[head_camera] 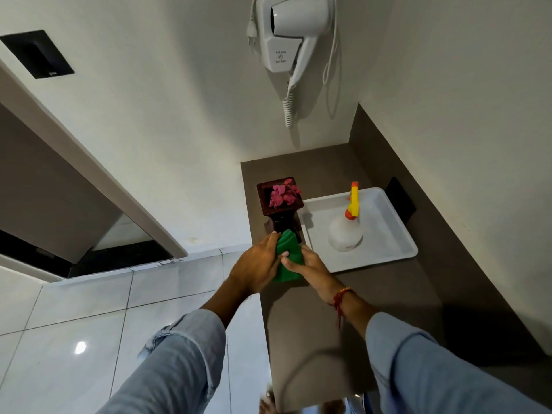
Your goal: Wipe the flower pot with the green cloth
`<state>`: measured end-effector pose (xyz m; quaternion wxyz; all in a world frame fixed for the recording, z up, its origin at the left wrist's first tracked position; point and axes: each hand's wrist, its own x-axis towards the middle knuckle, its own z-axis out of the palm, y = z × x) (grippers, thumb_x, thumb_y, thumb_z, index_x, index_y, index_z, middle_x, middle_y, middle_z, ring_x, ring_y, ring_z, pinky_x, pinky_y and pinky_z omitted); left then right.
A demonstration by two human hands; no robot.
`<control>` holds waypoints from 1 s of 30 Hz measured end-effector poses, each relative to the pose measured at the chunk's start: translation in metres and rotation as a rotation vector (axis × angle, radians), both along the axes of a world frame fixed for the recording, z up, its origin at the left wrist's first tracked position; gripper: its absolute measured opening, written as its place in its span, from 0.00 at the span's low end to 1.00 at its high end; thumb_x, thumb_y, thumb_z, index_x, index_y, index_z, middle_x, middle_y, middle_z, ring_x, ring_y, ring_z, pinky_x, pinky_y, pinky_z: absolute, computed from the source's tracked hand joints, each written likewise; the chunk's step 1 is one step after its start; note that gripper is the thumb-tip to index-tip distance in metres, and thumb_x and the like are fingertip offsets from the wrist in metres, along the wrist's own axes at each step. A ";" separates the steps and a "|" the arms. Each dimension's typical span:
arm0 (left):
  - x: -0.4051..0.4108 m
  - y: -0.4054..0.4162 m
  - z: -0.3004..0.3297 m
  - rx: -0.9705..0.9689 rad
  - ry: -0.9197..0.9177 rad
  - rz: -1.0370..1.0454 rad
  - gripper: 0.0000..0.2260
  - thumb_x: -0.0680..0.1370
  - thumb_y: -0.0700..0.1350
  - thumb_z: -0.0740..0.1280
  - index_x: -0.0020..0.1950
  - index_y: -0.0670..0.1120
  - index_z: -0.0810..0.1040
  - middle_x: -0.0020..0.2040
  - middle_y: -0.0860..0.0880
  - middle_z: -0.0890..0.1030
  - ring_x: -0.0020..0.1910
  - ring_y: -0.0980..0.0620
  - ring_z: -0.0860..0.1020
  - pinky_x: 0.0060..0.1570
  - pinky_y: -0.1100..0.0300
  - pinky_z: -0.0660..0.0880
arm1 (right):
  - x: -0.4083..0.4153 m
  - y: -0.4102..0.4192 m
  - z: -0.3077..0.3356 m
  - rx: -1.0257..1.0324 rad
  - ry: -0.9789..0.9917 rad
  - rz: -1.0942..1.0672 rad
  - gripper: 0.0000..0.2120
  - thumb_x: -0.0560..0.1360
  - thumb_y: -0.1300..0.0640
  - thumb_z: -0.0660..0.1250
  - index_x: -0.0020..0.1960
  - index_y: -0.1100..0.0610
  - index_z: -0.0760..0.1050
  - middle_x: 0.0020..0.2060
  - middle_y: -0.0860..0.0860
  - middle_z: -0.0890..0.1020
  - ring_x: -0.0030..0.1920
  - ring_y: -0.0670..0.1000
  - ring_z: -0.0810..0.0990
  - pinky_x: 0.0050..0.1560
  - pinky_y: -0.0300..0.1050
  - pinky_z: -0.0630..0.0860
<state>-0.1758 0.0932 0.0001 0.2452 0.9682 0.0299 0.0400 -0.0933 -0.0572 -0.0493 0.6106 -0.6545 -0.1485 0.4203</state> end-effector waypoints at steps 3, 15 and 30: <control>-0.002 0.008 -0.004 0.043 -0.012 -0.045 0.19 0.83 0.56 0.54 0.67 0.45 0.68 0.58 0.44 0.79 0.50 0.51 0.77 0.48 0.64 0.73 | 0.005 -0.003 -0.002 0.116 0.175 0.013 0.27 0.70 0.49 0.75 0.67 0.54 0.73 0.62 0.57 0.80 0.64 0.57 0.79 0.65 0.55 0.75; 0.070 0.080 0.028 0.378 -0.043 -0.002 0.34 0.82 0.64 0.49 0.80 0.43 0.52 0.80 0.43 0.56 0.79 0.45 0.53 0.76 0.43 0.54 | 0.003 0.028 0.017 -0.178 0.001 -0.908 0.25 0.71 0.64 0.74 0.66 0.57 0.71 0.62 0.59 0.79 0.61 0.60 0.79 0.52 0.51 0.82; 0.100 0.097 0.001 0.311 0.115 -0.028 0.34 0.81 0.66 0.43 0.80 0.46 0.44 0.81 0.45 0.47 0.79 0.46 0.45 0.76 0.42 0.47 | -0.021 0.133 0.040 -0.162 -0.279 -1.033 0.26 0.77 0.66 0.67 0.73 0.66 0.64 0.63 0.64 0.78 0.63 0.61 0.79 0.64 0.53 0.77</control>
